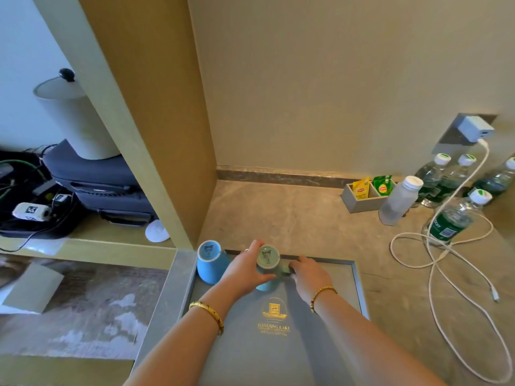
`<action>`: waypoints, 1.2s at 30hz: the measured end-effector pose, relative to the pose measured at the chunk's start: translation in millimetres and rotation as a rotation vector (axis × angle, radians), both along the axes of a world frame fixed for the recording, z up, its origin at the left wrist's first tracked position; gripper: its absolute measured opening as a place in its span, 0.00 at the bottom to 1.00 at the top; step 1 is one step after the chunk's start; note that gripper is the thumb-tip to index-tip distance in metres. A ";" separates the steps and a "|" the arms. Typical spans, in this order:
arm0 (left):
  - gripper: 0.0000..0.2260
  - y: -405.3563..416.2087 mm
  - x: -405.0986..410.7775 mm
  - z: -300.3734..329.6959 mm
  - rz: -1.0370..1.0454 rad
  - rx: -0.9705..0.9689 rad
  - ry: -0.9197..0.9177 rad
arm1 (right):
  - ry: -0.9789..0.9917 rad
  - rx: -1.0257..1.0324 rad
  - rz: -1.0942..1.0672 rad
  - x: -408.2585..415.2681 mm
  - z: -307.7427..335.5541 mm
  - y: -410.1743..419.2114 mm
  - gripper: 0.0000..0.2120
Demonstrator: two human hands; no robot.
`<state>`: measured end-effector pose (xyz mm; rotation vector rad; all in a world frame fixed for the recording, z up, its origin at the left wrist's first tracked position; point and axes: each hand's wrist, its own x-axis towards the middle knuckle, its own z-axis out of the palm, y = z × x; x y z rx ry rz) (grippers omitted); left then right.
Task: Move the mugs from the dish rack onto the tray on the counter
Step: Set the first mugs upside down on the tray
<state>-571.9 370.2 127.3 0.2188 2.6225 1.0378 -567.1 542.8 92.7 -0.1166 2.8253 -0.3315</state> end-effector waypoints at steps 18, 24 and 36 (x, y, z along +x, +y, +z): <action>0.29 -4.8 -13.6 -21.7 -0.057 -0.176 -0.001 | -0.049 0.001 0.085 -11.8 -12.1 2.0 0.12; 0.35 -17.8 -14.8 -4.3 -0.114 -0.280 0.147 | -0.065 -0.258 -0.029 -8.0 -13.2 -0.1 0.14; 0.33 -83.2 -4.1 9.4 0.276 -0.434 -0.002 | -0.067 -0.658 -0.035 -4.1 25.5 -47.0 0.40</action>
